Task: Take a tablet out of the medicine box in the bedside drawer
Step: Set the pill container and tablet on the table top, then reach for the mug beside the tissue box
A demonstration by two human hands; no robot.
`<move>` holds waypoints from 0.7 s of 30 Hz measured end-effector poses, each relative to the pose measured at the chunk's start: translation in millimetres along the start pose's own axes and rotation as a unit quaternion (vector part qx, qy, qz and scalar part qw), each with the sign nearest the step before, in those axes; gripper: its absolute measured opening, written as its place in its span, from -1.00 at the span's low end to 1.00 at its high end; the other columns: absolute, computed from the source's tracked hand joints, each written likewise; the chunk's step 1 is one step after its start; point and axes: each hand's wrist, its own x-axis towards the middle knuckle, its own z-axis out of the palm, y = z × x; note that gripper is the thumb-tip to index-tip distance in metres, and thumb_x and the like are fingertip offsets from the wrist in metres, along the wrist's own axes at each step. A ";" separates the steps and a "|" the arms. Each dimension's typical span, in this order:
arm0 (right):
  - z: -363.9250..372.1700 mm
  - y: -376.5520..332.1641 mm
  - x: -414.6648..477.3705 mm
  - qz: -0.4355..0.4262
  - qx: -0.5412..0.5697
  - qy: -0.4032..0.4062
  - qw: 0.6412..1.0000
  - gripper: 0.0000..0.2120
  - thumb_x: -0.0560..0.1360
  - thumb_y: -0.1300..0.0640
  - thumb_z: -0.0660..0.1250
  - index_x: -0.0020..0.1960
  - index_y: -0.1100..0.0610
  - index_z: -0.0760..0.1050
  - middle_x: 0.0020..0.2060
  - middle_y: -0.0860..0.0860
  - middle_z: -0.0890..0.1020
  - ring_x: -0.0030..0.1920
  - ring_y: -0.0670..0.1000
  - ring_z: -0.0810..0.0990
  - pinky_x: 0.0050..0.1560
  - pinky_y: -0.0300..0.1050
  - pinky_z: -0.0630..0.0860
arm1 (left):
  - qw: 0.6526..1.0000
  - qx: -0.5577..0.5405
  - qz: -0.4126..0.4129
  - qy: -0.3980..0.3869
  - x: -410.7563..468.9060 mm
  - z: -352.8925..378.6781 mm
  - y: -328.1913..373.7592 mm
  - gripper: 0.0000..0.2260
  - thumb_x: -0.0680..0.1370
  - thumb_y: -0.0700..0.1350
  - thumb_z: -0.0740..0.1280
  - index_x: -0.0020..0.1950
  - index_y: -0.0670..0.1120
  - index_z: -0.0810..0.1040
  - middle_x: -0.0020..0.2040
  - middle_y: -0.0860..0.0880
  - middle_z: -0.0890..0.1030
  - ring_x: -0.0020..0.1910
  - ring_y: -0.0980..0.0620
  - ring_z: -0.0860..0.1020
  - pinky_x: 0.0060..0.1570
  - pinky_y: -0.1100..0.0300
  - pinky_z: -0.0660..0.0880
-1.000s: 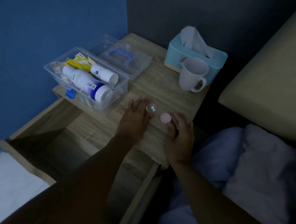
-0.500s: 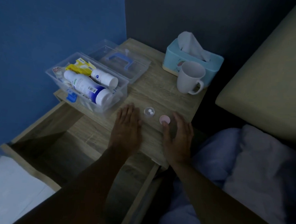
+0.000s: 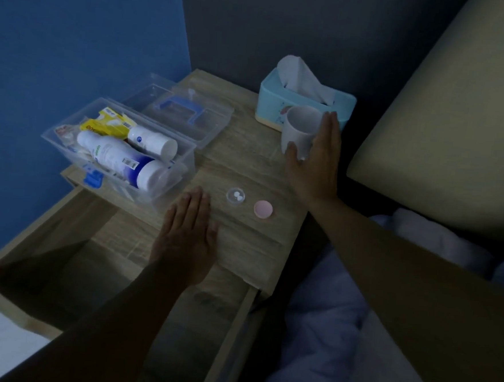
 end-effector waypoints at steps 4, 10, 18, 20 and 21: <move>3.7 -3.3 37.9 0.057 -0.019 0.004 0.998 -0.10 0.40 -0.10 0.42 0.57 0.15 0.04 0.47 0.10 0.25 0.47 0.11 0.24 0.41 0.07 0.35 | 1.000 0.004 0.001 -0.003 -0.1 -2.7 1.2 -0.44 0.65 0.10 -0.13 0.61 -0.11 -0.01 0.62 -0.12 0.01 0.60 -0.05 -0.03 0.56 -0.01 -0.06; 12.4 -2.9 55.0 0.131 -0.091 0.009 0.987 -0.17 0.22 -0.26 0.50 0.33 0.15 0.38 0.26 0.11 0.38 0.29 0.12 0.38 0.07 -0.09 0.38 | 0.999 0.031 0.005 -0.005 -1.8 -4.1 3.2 -0.36 0.58 0.13 -0.24 0.61 -0.11 -0.03 0.62 -0.12 -0.02 0.60 -0.06 -0.04 0.56 0.00 -0.08; 3.4 -12.4 47.1 0.119 -0.026 -0.003 0.993 -0.17 0.19 -0.19 0.59 0.32 0.15 0.41 0.23 0.09 0.40 0.27 0.09 0.42 0.19 -0.04 0.49 | 1.000 0.005 0.007 0.007 -1.8 -1.7 2.2 -0.45 0.65 0.07 -0.10 0.60 -0.14 0.03 0.62 -0.14 0.04 0.60 -0.08 -0.01 0.55 -0.04 -0.01; 2.0 -19.1 37.8 0.104 -0.010 -0.006 0.995 -0.16 0.19 -0.19 0.59 0.33 0.14 0.41 0.22 0.07 0.40 0.25 0.07 0.43 0.14 -0.10 0.47 | 1.000 -0.005 0.005 0.015 -2.5 -1.6 3.1 -0.46 0.65 0.06 -0.09 0.60 -0.15 0.05 0.61 -0.14 0.06 0.60 -0.09 0.02 0.55 -0.04 -0.01; 1.6 -22.9 33.3 0.095 0.000 -0.009 0.995 -0.16 0.19 -0.18 0.60 0.33 0.13 0.41 0.21 0.06 0.40 0.25 0.06 0.43 0.13 -0.12 0.45 | 1.000 -0.007 0.004 0.020 -2.6 -2.1 3.6 -0.45 0.65 0.06 -0.08 0.59 -0.15 0.07 0.61 -0.15 0.09 0.60 -0.09 0.04 0.55 -0.04 0.00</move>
